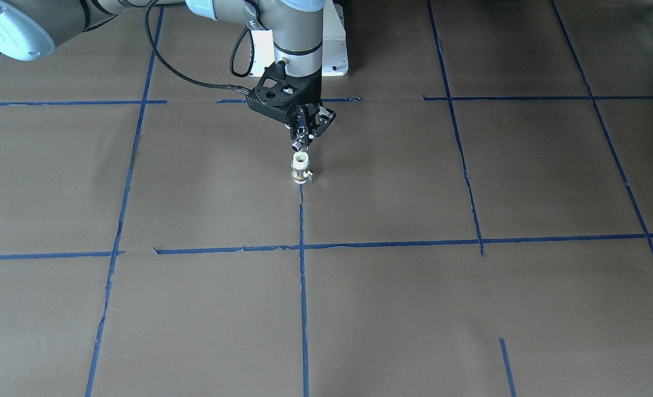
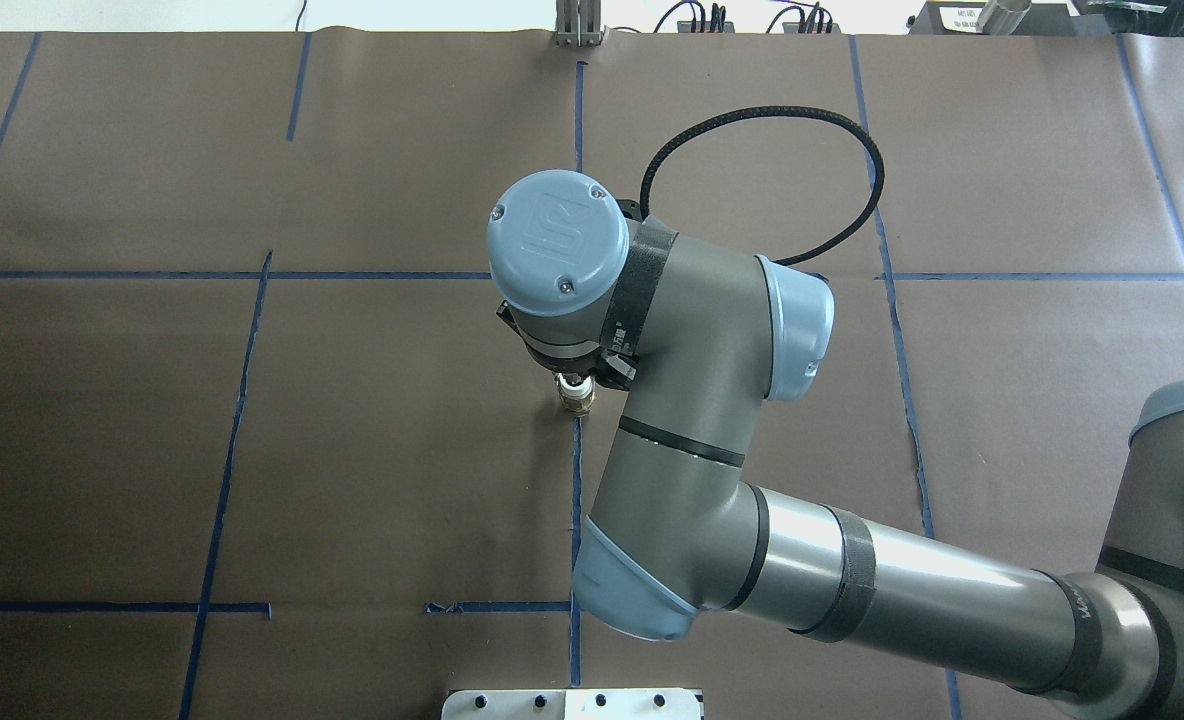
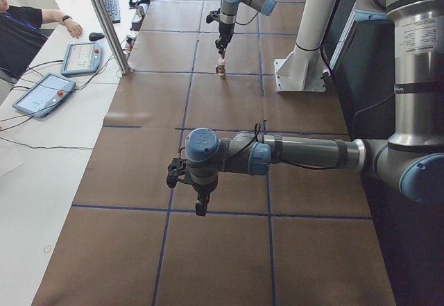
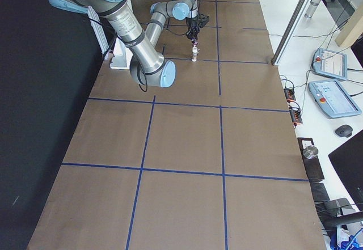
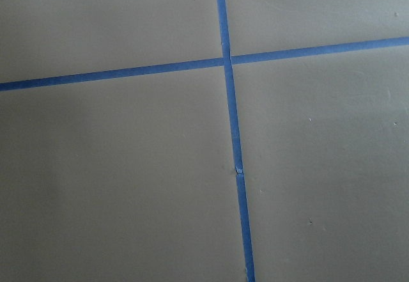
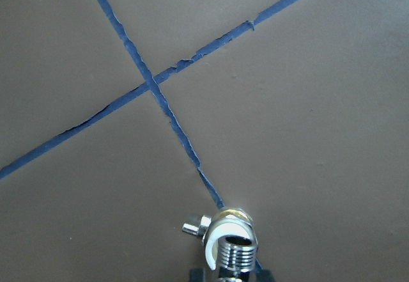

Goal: Assemble PPR valve and pipe with both arms
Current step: 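Lower the valve onto the fitting's top and press it down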

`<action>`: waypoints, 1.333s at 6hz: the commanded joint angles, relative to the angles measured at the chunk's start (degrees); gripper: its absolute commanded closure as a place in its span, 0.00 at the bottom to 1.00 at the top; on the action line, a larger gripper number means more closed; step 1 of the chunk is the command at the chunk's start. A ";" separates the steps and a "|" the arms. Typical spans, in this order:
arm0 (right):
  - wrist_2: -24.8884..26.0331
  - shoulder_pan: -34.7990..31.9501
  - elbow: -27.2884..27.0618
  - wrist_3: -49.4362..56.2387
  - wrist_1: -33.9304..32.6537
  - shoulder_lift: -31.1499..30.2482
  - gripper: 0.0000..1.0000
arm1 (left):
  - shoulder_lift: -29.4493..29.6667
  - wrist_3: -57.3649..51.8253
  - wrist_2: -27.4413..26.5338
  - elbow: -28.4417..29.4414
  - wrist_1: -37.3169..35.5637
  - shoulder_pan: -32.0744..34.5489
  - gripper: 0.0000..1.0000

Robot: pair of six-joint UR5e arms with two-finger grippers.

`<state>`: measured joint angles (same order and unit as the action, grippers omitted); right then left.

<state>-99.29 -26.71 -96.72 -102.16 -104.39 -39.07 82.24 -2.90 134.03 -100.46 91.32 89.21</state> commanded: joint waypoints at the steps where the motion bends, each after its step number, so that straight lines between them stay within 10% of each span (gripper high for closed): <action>1: 0.94 -0.01 1.27 0.47 0.06 -0.13 1.00 | 0.02 0.00 0.01 0.01 0.00 -0.01 0.00; 8: 0.94 0.34 2.33 0.56 0.33 0.23 1.00 | 0.11 0.00 0.01 0.01 0.00 -0.01 0.00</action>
<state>-98.35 -26.45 -94.64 -101.60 -104.11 -38.87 82.35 -2.90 134.03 -100.46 91.32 89.21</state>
